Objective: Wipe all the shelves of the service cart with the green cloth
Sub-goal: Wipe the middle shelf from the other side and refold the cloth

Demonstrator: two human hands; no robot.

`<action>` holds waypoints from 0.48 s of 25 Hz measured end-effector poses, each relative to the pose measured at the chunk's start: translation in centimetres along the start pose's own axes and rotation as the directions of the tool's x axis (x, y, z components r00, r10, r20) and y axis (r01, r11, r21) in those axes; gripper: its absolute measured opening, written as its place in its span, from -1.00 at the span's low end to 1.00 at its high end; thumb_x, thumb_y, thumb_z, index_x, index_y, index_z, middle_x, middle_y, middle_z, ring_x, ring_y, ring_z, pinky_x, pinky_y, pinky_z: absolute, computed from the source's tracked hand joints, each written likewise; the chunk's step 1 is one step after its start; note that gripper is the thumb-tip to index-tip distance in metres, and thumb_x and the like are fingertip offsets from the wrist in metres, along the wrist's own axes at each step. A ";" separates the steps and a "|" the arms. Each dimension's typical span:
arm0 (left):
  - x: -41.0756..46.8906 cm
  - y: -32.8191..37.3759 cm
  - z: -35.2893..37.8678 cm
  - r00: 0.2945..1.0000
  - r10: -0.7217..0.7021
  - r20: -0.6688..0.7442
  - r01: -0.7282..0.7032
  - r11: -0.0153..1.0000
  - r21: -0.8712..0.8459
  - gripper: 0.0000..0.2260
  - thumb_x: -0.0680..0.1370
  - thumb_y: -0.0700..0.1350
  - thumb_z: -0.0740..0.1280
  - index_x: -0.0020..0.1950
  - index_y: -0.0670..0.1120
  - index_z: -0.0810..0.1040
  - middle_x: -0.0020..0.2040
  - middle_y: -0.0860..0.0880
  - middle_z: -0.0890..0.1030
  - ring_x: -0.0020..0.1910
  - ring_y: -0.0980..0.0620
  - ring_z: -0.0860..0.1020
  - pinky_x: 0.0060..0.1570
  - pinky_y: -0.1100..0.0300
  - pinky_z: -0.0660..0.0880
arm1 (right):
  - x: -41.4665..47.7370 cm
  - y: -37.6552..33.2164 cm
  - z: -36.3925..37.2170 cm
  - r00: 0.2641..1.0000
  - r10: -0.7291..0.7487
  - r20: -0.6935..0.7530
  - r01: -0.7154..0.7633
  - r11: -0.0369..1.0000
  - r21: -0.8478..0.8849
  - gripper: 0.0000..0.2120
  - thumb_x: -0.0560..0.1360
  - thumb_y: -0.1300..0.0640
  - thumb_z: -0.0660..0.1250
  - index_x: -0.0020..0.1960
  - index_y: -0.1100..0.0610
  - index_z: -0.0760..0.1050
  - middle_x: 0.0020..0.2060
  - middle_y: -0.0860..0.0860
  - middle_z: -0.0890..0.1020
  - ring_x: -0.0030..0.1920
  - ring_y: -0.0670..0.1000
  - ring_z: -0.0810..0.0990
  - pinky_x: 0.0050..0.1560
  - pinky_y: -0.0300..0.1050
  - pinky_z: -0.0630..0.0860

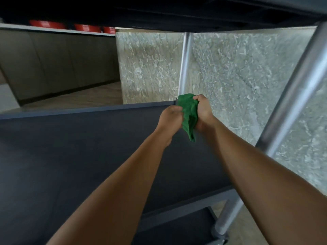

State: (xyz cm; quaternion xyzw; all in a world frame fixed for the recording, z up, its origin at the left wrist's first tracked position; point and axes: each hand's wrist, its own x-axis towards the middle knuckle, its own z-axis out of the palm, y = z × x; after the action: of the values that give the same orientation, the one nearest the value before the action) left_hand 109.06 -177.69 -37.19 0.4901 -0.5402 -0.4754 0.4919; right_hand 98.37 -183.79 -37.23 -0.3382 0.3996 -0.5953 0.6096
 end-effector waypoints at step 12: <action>2.4 -0.4 8.0 0.967 -0.116 0.225 0.191 0.918 -0.348 -0.72 0.62 -0.24 0.07 0.21 -0.17 0.51 0.10 -0.19 0.62 0.06 -0.11 0.60 -0.03 0.08 0.59 | 2.0 -3.1 -4.9 0.981 -0.146 -0.127 0.113 0.965 -0.238 -0.75 0.51 -0.01 0.12 -0.18 0.12 0.45 -0.31 0.05 0.49 -0.28 0.05 0.45 -0.20 -0.10 0.40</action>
State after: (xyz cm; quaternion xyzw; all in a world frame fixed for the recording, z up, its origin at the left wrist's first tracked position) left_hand 100.98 -179.89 -37.91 0.3804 -0.4482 -0.6520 0.4789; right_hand 92.59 -185.67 -36.89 -0.3880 0.4854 -0.6068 0.4957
